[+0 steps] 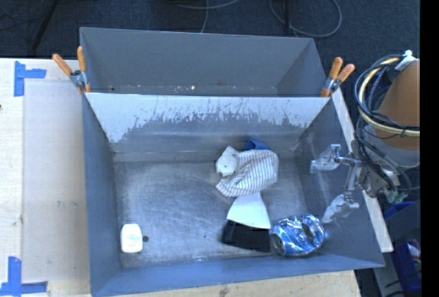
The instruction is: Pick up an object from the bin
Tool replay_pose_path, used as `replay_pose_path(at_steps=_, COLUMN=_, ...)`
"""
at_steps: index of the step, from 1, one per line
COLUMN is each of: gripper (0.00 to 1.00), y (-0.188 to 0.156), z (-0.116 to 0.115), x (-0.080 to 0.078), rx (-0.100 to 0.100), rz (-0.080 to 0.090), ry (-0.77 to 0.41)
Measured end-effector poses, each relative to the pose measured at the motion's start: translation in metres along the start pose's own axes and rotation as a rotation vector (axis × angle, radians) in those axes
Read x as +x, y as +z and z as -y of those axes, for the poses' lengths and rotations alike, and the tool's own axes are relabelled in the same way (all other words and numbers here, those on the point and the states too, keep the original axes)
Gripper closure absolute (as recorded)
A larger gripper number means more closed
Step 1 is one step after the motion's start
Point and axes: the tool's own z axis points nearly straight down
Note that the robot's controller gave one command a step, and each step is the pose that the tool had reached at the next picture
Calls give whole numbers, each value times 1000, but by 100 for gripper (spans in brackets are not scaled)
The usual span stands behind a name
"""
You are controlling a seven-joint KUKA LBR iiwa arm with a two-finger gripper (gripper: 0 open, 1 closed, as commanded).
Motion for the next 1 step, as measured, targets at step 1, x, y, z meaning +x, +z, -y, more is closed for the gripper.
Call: replay_pose_path(at_steps=1, gripper=0, y=57, z=8, x=3, rx=1, rz=6, ry=-55)
